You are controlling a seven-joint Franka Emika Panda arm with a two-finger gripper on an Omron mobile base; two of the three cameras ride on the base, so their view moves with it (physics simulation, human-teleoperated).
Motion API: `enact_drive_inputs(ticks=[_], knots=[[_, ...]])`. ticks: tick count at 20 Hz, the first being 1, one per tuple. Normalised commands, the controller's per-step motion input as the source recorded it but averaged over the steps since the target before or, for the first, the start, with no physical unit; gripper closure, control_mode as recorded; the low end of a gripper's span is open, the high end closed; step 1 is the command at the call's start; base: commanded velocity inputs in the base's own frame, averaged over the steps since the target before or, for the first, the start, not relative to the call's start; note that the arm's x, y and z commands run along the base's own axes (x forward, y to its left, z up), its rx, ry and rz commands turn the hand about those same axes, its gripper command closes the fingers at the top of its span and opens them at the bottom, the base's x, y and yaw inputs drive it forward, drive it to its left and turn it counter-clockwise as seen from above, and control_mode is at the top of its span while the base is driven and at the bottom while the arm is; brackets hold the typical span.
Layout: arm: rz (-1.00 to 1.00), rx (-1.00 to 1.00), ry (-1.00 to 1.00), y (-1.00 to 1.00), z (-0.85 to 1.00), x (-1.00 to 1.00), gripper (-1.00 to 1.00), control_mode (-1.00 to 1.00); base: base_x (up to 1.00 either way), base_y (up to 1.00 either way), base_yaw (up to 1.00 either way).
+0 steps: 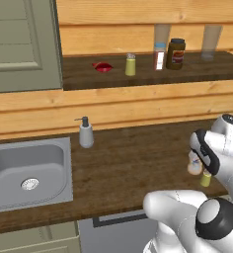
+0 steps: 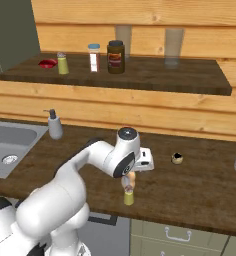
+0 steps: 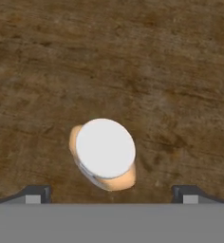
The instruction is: Put the shaker and condiment bottle from the counter next to their counterparts in the cabinet.
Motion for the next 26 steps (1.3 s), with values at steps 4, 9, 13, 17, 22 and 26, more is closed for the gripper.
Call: enact_drive_inputs(ticks=[4, 9, 13, 17, 22, 26], knots=[[0.00, 0.02, 0.00, 0.00, 0.00, 0.00, -1.00, -1.00, 0.00, 0.00, 0.00], [0.00, 0.00, 0.00, 0.00, -0.10, 0.44, -1.00, -1.00, 0.00, 0.00, 0.00], [0.00, 0.00, 0.00, 0.00, -0.08, 0.15, -1.00, -1.00, 0.00, 0.00, 0.00], [0.00, 0.02, 0.00, 0.00, -0.01, 0.00, -1.00, -1.00, 0.00, 0.00, 0.00], [0.00, 0.01, 0.03, -0.10, -0.53, -0.09, -1.00, -1.00, 0.00, 0.00, 0.00], [0.00, 0.01, 0.03, -0.06, -0.52, -0.01, -1.00, -1.00, 0.00, 0.00, 0.00]])
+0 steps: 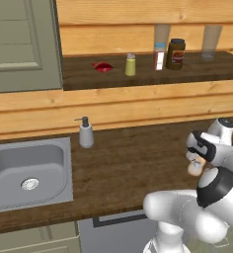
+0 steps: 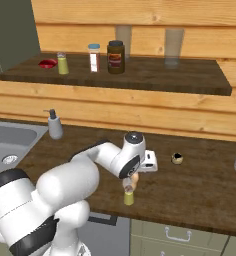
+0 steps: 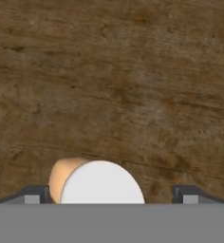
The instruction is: Put the shaker and condiment bottle from the counter next to their counterparts in the cabinet.
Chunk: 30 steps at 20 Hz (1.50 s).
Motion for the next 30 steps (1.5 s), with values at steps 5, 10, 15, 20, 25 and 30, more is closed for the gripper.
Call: enact_drive_inputs(ticks=[5, 10, 15, 20, 25, 30], knots=[[0.00, 0.00, 0.07, 0.00, -0.37, 0.00, 1.00, -1.00, 0.00, 0.00, 0.00], [0.00, 0.01, 0.00, 0.00, -0.06, 0.00, 1.00, -1.00, 0.00, 0.00, 0.00], [-0.03, 0.03, 0.01, 0.00, 0.14, -0.08, 1.00, -1.00, 0.00, 0.00, 0.00], [-0.01, 0.01, 0.00, 0.09, 0.40, -0.04, 1.00, -1.00, 0.00, 0.00, 0.00], [0.00, 0.00, 0.03, 0.11, 0.05, 0.00, 1.00, -1.00, 0.00, 0.00, 0.00], [0.00, 0.00, 0.10, 0.51, 0.47, 0.00, 1.00, -1.00, 0.00, 0.00, 0.00]])
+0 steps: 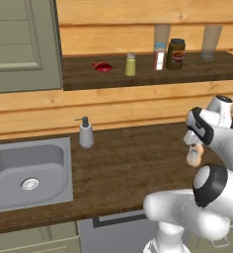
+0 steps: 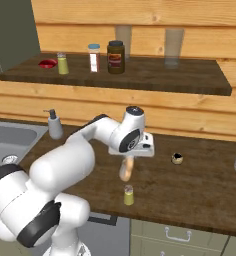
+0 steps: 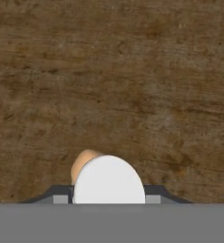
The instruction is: Put the shaker and condiment bottle from the counter next to their counterparts in the cabinet.
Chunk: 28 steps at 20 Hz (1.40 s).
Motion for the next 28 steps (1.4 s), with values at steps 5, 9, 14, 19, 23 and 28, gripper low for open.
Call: enact_drive_inputs(ticks=[5, 9, 14, 19, 23, 28], knots=[[0.00, 0.02, 0.10, 0.55, 0.87, 0.00, 1.00, -1.00, 0.00, 0.00, 0.00], [0.00, 0.01, 0.01, 0.32, 0.15, 0.00, 1.00, -1.00, 0.00, 0.00, 0.00], [-0.01, 0.00, 0.00, 0.75, 0.10, 0.00, 1.00, -1.00, 0.00, 0.00, 0.00], [-0.05, 0.00, -0.02, 0.91, 0.41, 0.00, 1.00, -1.00, 0.00, 0.00, 0.00], [-0.05, 0.00, 0.00, 0.87, 0.41, 0.00, 1.00, -1.00, 0.00, 0.00, 0.00], [-0.03, 0.00, -0.01, 0.79, 0.37, -0.02, 1.00, -1.00, 0.00, 0.00, 0.00]])
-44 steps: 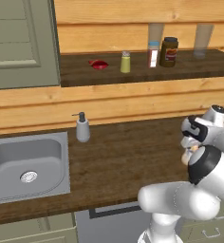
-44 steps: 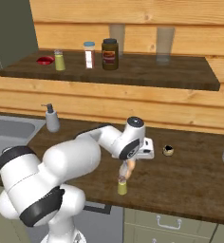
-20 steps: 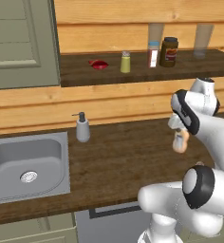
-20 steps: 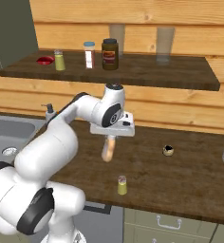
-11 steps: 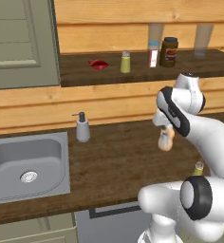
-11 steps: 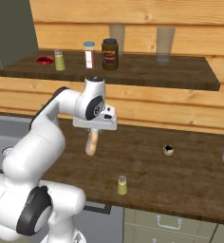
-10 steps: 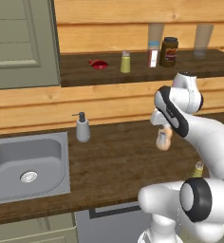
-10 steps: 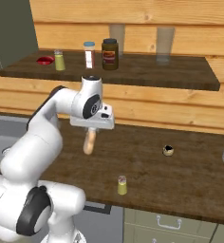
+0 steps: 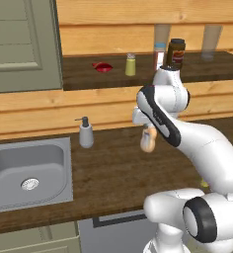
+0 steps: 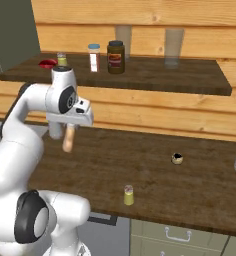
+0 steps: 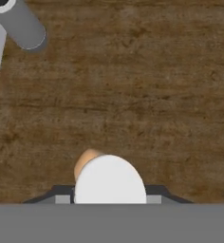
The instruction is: Put the shaker and condiment bottle from the counter next to their counterparts in the cabinet.
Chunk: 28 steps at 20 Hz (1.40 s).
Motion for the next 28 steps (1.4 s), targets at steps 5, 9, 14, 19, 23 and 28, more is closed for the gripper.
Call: enact_drive_inputs(ticks=[5, 9, 14, 19, 23, 28], knots=[[0.01, 0.00, -0.03, 0.40, 0.22, -0.08, 1.00, -1.00, 0.00, 0.00, 0.00], [0.00, 0.00, -0.03, 0.42, 0.65, 0.00, 1.00, -1.00, 0.00, 0.00, 0.00], [0.00, 0.00, -0.02, 0.38, 0.72, 0.00, 1.00, -1.00, 0.00, 0.00, 0.00], [0.00, 0.01, -0.03, 0.28, 0.81, 0.00, 1.00, -1.00, 0.00, 0.00, 0.00], [0.03, 0.00, -0.03, 0.13, 0.11, 0.00, 1.00, -1.00, 0.00, 0.00, 0.00], [0.00, 0.08, -0.10, 0.12, 0.97, 0.00, 1.00, -1.00, 0.00, 0.00, 0.00]])
